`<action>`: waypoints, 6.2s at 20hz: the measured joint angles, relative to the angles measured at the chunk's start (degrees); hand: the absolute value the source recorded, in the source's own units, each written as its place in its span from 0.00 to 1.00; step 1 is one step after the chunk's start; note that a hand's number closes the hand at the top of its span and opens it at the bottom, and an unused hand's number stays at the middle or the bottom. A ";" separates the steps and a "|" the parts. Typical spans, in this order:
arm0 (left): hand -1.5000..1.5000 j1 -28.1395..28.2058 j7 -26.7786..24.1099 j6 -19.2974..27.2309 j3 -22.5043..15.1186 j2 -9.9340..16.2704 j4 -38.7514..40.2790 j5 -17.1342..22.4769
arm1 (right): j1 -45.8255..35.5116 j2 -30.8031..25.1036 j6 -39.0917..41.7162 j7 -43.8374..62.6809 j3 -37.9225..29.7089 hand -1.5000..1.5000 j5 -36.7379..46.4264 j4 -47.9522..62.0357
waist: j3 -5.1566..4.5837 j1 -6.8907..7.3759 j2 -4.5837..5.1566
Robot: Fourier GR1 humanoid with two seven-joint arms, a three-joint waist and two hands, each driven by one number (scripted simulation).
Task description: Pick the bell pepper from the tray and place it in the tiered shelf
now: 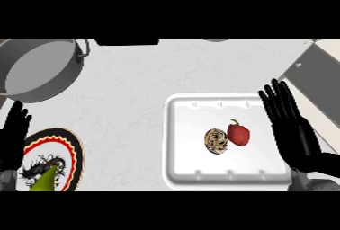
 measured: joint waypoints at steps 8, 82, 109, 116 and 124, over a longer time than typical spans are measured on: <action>0.50 2.42 4.37 -3.24 -3.67 -2.93 0.26 1.88 | 7.89 -12.17 -17.30 1.34 -11.08 1.00 17.56 1.98 | -2.03 -5.70 -0.32; 0.50 -1.31 14.41 -11.45 -5.43 -11.67 -0.48 -3.07 | -9.35 18.52 -0.16 78.95 3.63 0.00 100.06 10.75 | -1.51 0.59 -0.83; 0.50 -1.89 16.49 -14.13 -1.99 -14.08 -1.80 -6.59 | -14.38 17.06 -8.24 68.59 3.58 1.00 92.06 24.85 | -2.26 0.30 -1.53; 0.50 -1.62 16.85 -14.42 -1.37 -13.97 -2.10 -6.80 | -21.59 17.57 -10.42 69.60 -7.36 1.00 83.60 26.94 | -1.53 0.66 -0.60; 0.50 -0.74 16.65 -14.90 -0.95 -14.31 -1.87 -7.07 | -29.87 17.57 -9.58 75.81 -7.22 1.00 95.22 17.10 | -1.46 0.17 -0.82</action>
